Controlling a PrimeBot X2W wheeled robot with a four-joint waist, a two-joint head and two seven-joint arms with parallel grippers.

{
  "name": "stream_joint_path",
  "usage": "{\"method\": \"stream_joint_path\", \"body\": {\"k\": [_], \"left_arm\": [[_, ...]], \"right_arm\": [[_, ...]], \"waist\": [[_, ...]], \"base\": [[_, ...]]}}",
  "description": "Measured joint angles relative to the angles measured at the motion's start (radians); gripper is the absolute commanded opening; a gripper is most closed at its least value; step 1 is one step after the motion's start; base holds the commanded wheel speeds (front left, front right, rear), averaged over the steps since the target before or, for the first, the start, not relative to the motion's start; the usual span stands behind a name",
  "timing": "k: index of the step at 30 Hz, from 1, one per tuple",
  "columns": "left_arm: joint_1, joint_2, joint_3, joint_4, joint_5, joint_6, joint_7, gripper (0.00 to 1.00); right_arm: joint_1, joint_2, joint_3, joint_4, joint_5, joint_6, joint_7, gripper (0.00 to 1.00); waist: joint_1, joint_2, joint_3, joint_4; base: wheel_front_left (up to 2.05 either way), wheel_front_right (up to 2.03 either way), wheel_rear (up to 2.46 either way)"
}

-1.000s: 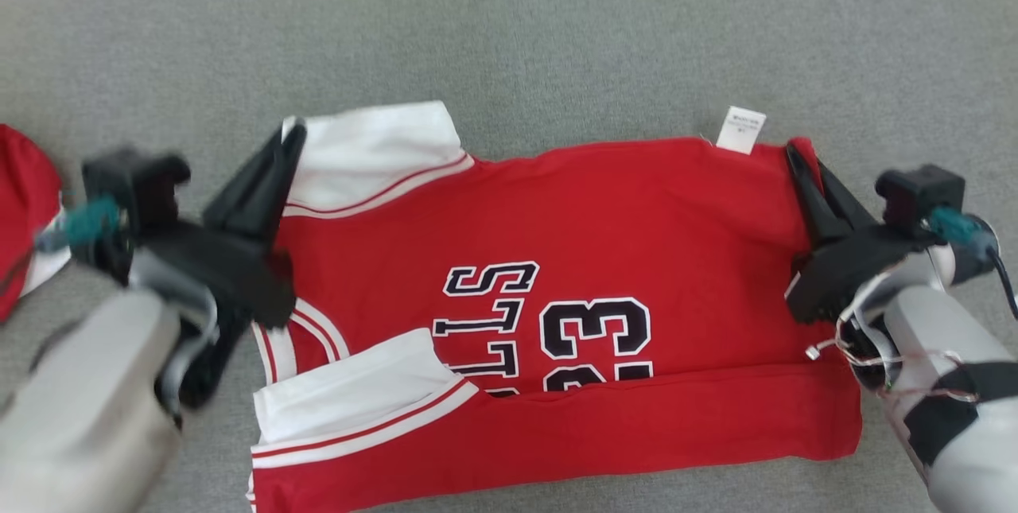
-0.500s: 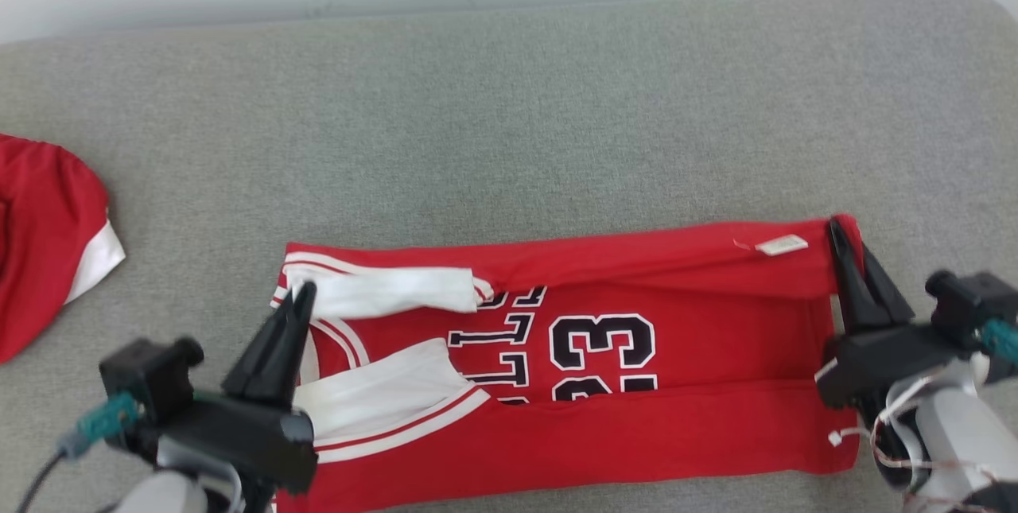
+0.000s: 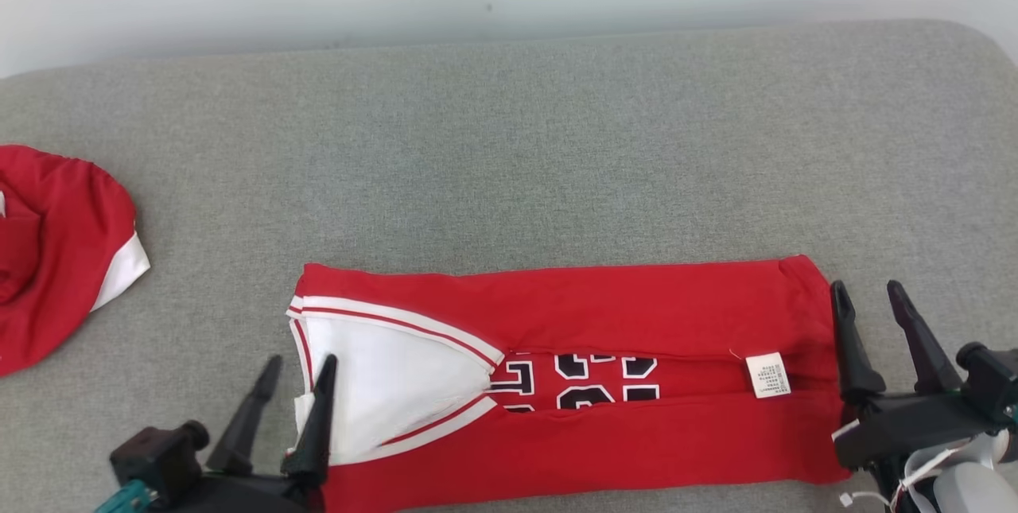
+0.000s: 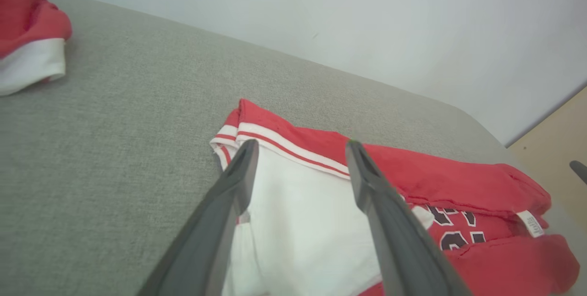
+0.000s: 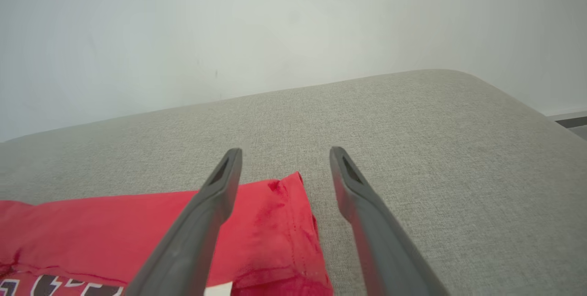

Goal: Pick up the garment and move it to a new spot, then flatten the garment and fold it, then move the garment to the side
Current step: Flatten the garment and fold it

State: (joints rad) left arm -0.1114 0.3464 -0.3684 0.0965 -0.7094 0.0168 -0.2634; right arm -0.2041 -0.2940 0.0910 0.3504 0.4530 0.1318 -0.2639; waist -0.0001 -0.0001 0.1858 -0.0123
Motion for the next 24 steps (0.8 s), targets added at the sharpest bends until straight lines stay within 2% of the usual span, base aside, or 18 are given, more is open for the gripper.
{"method": "stream_joint_path", "body": {"k": [5, 9, 13, 18, 21, 22, 23, 24], "left_arm": [[0.02, -0.077, 0.173, -0.051, 0.167, 0.0, 0.0, 1.0], [0.043, -0.154, 0.305, -0.101, 0.329, -0.019, -0.001, 1.0], [0.063, -0.221, 0.377, -0.106, 0.438, -0.064, 0.0, 1.0], [0.075, -0.254, 0.431, -0.059, 0.509, -0.105, 0.0, 1.0], [0.075, -0.267, 0.459, -0.042, 0.535, -0.115, 0.0, 1.0], [0.075, -0.267, 0.459, -0.042, 0.535, -0.115, 0.0, 1.0], [0.076, -0.27, 0.466, -0.038, 0.541, -0.12, 0.0, 1.0], [0.077, -0.273, 0.471, -0.035, 0.547, -0.123, 0.0, 1.0]], "right_arm": [[0.018, 0.002, -0.01, 0.041, 0.002, 0.0, 0.018, 1.0], [-0.001, 0.014, -0.006, 0.099, 0.024, 0.0, 0.043, 1.0], [-0.039, 0.023, 0.009, 0.177, 0.035, 0.0, 0.054, 1.0], [-0.076, 0.04, 0.032, 0.275, 0.066, 0.0, 0.066, 1.0], [-0.08, 0.043, 0.056, 0.322, 0.087, 0.0, 0.071, 1.0], [-0.08, 0.043, 0.056, 0.322, 0.087, 0.0, 0.071, 0.82], [-0.08, 0.045, 0.065, 0.332, 0.096, 0.0, 0.071, 0.3], [-0.081, 0.046, 0.075, 0.339, 0.105, 0.0, 0.07, 0.15]], "waist": [[0.0, 0.0, -0.007, 0.0], [0.0001, 0.0, -0.005, 0.004], [0.0001, 0.0, 0.002, 0.009], [0.0002, 0.0001, 0.006, 0.019], [0.0002, 0.0001, 0.003, 0.025], [0.0002, 0.0001, 0.003, 0.025], [0.0001, 0.0001, 0.001, 0.026], [0.0002, 0.0001, -0.001, 0.027]], "base": [[0.0, 0.0, 0.0], [0.0, 0.0, 0.0], [0.0, 0.0, 0.0], [0.0, 0.0, 0.0], [0.0, 0.0, 0.0], [0.0, 0.0, 0.0], [0.0, 0.0, 0.0], [0.0, 0.0, 0.0]]}}
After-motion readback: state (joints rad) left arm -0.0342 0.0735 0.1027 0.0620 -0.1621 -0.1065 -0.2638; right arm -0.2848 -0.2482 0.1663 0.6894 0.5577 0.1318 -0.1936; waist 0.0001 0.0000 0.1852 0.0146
